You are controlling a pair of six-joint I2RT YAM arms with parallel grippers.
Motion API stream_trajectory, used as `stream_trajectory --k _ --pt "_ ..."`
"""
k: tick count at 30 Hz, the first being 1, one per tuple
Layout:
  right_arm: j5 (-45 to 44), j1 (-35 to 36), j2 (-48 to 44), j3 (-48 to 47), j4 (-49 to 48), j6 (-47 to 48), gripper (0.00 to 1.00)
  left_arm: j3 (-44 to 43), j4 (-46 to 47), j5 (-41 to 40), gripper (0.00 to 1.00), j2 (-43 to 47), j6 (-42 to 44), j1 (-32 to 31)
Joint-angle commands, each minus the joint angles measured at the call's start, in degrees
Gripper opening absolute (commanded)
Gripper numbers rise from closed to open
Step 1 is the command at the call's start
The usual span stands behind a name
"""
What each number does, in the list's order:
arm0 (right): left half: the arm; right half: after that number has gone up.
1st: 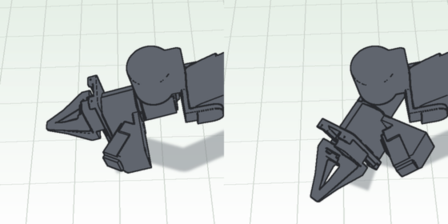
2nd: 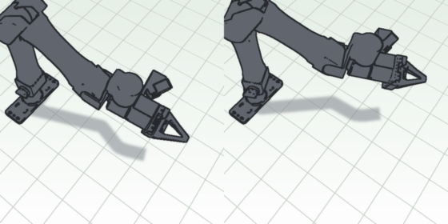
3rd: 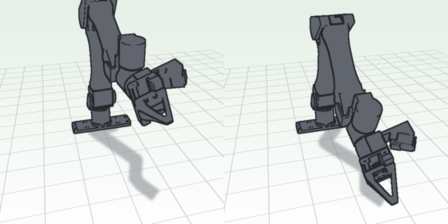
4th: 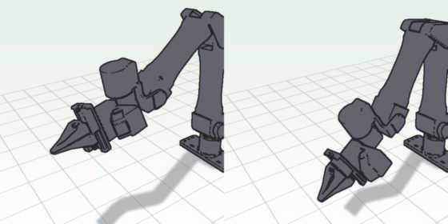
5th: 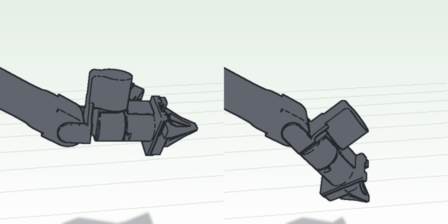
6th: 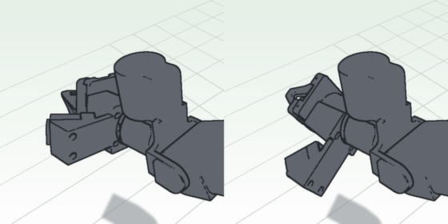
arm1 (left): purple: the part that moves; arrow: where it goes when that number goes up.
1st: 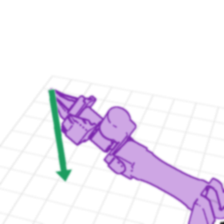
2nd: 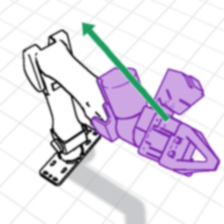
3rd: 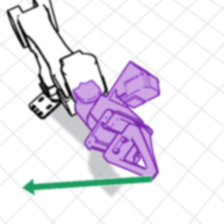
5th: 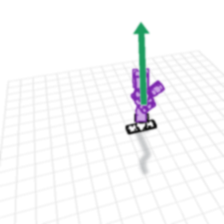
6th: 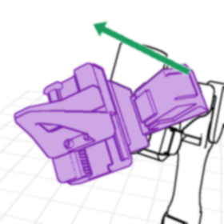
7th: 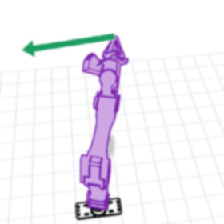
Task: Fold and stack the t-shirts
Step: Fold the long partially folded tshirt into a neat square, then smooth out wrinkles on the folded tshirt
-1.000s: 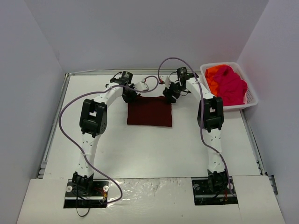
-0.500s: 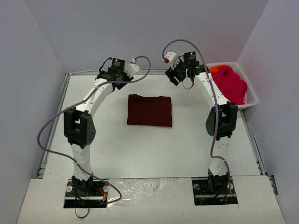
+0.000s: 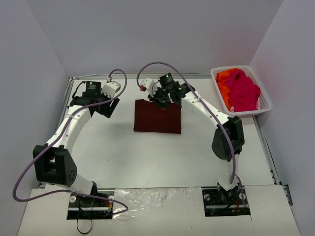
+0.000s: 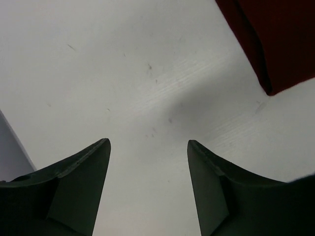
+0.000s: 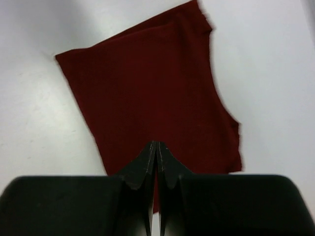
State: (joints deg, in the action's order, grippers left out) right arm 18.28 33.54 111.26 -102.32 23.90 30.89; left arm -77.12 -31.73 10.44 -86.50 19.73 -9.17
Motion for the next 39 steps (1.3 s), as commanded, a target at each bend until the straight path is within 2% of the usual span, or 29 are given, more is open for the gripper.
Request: stream_trajectory --k 1,8,12,17,22,26,31,39 --pt "2.2 2.0 6.0 -1.7 7.3 -2.6 0.00 6.7 0.8 4.3 0.63 6.3 -2.4 2.7" --pt "4.9 7.5 16.7 -4.6 9.2 -2.2 0.00 14.7 2.5 6.3 0.63 10.5 -2.9 6.6" --pt "5.6 8.7 22.5 -6.6 9.8 -1.8 0.00 16.6 3.4 6.4 0.64 12.9 -2.5 7.2" --pt "5.7 9.3 24.6 -6.7 11.9 -0.8 0.00 17.1 3.2 6.8 0.64 14.8 -1.6 7.7" --pt "5.1 9.4 20.0 -7.2 14.1 -0.6 0.00 18.1 3.5 9.0 0.66 15.7 -1.3 7.8" --pt "4.9 9.4 12.1 -7.6 15.6 -0.5 0.00 18.8 3.7 10.8 0.68 16.1 -1.4 7.9" --pt "0.8 7.6 2.8 -2.9 15.6 0.9 0.00 20.2 4.7 13.2 0.69 16.0 -2.0 8.9" --pt "4.7 -0.6 1.7 5.0 15.6 2.7 0.00 21.4 4.9 15.4 0.71 15.2 -1.0 10.8"
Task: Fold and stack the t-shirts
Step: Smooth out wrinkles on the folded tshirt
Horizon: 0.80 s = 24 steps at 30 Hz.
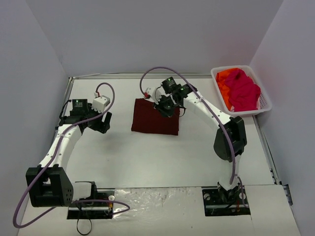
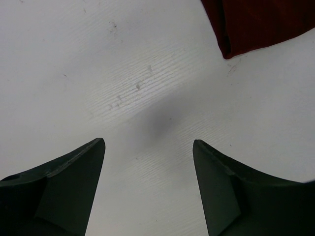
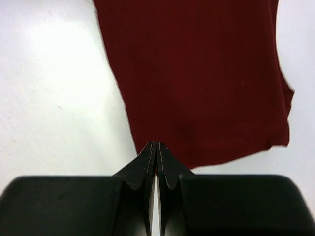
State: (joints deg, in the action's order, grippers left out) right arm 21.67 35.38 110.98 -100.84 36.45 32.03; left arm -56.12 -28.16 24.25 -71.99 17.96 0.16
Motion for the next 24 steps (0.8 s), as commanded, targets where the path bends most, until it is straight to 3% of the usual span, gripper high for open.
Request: stream_trajectory --k 1,12,21,22,24 --pt "1.4 -2.9 2.6 4.6 2.9 2.5 0.00 0.6 1.4 1.6 0.71 0.5 0.8 1.6" --pt "1.6 -5.9 10.2 5.6 2.8 4.4 0.00 1.4 1.9 2.9 0.74 0.8 0.8 3.4" --pt "-0.2 -5.8 4.8 4.6 3.7 1.2 0.00 1.6 1.6 6.6 0.84 1.0 0.6 3.8" --pt "-1.3 -5.7 2.9 3.8 4.1 0.9 0.09 1.6 1.6 7.0 0.84 1.1 0.6 3.9" --pt "-2.0 -4.9 1.4 0.8 5.2 0.3 0.14 1.7 2.1 7.8 0.85 1.6 0.2 4.5"
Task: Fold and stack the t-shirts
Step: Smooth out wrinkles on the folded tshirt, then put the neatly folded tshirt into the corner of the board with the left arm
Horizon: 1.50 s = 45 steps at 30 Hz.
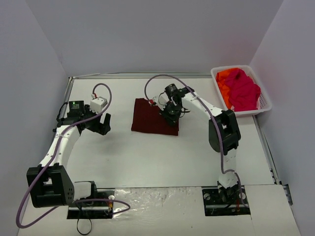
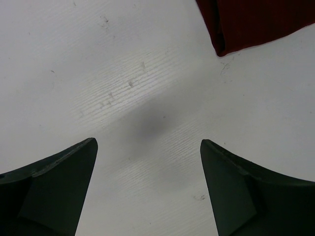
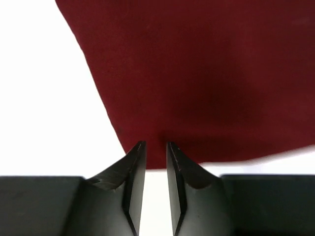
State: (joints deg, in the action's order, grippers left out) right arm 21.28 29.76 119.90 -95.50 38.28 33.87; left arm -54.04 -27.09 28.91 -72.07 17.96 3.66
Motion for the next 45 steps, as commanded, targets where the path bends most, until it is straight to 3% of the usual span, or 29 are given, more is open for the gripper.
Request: stream_trajectory --k 1,9,14,19,28,38,45 --pt "-1.9 1.2 -8.1 -5.5 3.6 -1.5 0.22 -0.3 1.2 4.0 0.85 1.9 -0.4 1.3" --pt "-10.5 12.1 -7.1 -10.7 3.8 -2.1 0.28 0.6 4.8 7.8 0.87 4.0 -6.8 7.1" --pt "-13.2 18.6 0.1 -14.3 3.6 -1.6 0.38 0.5 5.6 7.6 0.92 4.5 -8.6 10.6" --pt "-16.7 22.8 7.6 -19.2 2.0 -0.6 0.41 1.3 6.6 7.1 0.94 5.5 -9.0 13.1" --pt "-20.9 24.5 16.2 -26.5 0.8 -0.5 0.44 1.8 7.2 5.4 0.94 6.0 -8.4 13.7" --pt "-25.5 24.6 19.6 -27.6 -1.4 -0.3 0.47 2.0 7.2 6.2 0.95 6.0 -7.9 13.7" --pt "-24.0 24.6 22.0 -27.3 -1.2 -0.6 0.47 1.8 6.8 6.9 0.95 5.7 -7.5 13.7"
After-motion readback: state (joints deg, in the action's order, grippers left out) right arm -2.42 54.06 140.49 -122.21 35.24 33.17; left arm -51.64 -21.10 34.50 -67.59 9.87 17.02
